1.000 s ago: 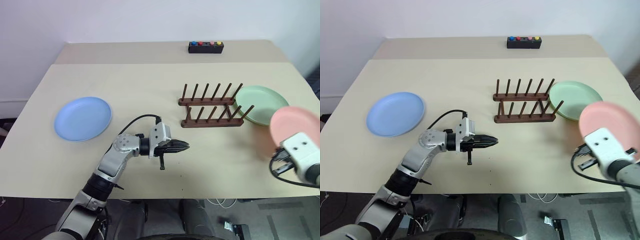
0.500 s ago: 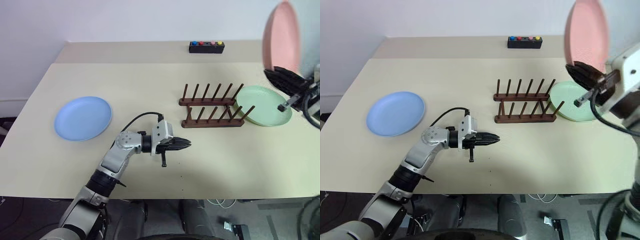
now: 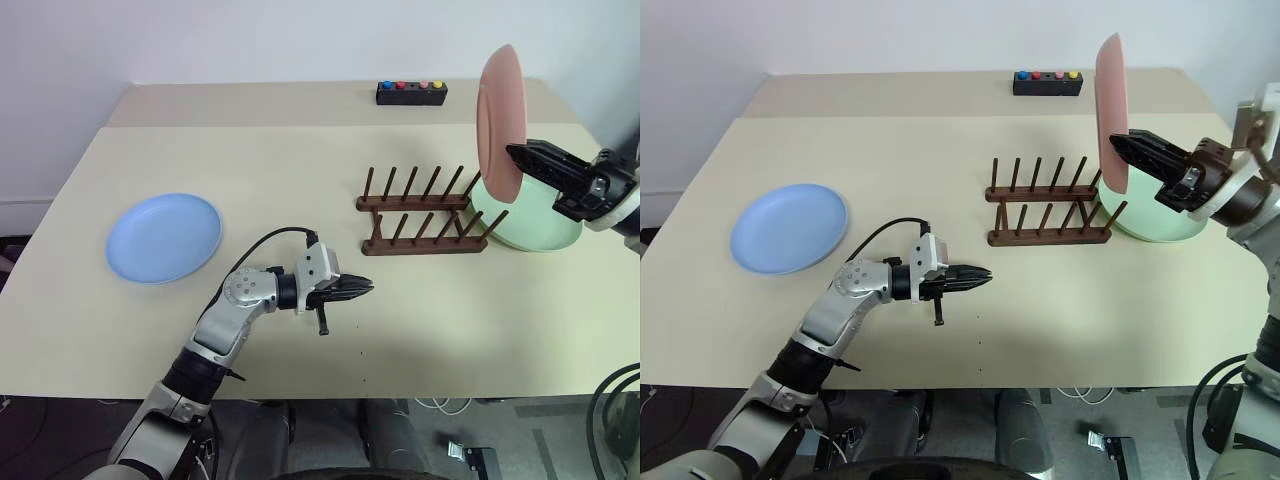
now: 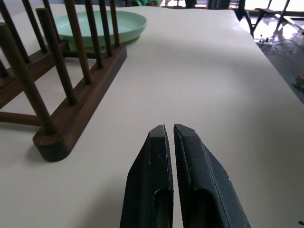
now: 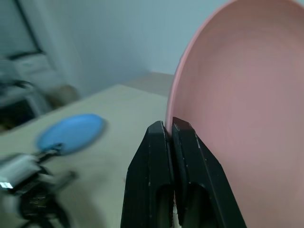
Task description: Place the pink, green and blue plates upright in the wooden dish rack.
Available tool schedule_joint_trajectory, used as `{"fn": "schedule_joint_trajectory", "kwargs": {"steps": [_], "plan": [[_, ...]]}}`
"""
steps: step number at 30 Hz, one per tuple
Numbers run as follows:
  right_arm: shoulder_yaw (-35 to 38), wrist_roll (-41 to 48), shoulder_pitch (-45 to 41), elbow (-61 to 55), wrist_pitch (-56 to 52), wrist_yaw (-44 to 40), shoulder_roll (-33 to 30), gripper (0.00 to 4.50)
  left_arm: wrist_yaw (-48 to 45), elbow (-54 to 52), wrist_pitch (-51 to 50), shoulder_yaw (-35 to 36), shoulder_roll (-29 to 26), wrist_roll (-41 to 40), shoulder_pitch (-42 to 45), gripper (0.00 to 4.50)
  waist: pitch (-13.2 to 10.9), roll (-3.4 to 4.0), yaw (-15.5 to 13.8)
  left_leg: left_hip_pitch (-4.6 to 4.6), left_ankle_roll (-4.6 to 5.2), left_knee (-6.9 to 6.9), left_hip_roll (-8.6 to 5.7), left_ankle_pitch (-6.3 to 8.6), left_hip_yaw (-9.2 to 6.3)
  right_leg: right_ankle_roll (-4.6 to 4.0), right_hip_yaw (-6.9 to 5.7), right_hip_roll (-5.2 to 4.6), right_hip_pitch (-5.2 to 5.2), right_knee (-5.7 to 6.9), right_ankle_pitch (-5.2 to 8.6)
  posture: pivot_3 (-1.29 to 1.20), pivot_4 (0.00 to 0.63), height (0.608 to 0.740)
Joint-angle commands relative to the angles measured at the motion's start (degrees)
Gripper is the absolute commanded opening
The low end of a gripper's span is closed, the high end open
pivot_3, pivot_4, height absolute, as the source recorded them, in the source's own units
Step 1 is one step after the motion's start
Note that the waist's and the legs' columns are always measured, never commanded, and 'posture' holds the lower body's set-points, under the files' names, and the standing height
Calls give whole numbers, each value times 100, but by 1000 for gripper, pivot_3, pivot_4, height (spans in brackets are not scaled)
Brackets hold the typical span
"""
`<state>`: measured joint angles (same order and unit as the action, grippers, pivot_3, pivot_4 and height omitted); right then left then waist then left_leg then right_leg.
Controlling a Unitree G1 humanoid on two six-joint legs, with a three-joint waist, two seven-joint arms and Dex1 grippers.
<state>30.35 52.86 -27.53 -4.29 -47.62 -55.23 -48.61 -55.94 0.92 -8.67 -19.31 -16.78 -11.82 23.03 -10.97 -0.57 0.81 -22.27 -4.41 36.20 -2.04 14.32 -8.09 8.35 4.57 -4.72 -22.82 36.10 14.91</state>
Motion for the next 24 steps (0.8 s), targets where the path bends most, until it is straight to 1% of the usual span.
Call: {"fn": "schedule_joint_trajectory", "kwargs": {"steps": [1, 6, 13, 24], "plan": [[132, 290, -161, 24, -55, -166, -175, 9, 43, -250, -21, 97, -30, -62, -30, 201, 0, 0, -3, 0, 0, 0, 0, 0, 0, 0, 0, 0, 0, 0, 0, 0, 150, 740], [-127, 80, -186, 315, 136, -375, -204, 9, 92, -318, -71, 91, -69, -58, -60, 201, 0, 0, -2, -1, 0, 1, 0, 0, 1, 0, 0, 0, -1, 0, 0, 0, 150, 740], [-234, -21, -290, 679, 230, -577, -292, 9, 114, -329, -100, 87, -102, -71, -53, 201, 0, 1, -1, -2, 0, 1, 0, 0, 1, 1, 0, 0, -2, 0, 0, 0, 150, 740], [-258, -193, -337, 1116, 279, -677, -345, 9, 128, -316, -116, 73, -98, -77, -49, 201, 0, 1, -1, -2, 0, 1, 0, 0, 2, 1, 0, 0, -3, 0, 0, 0, 150, 740]]}}
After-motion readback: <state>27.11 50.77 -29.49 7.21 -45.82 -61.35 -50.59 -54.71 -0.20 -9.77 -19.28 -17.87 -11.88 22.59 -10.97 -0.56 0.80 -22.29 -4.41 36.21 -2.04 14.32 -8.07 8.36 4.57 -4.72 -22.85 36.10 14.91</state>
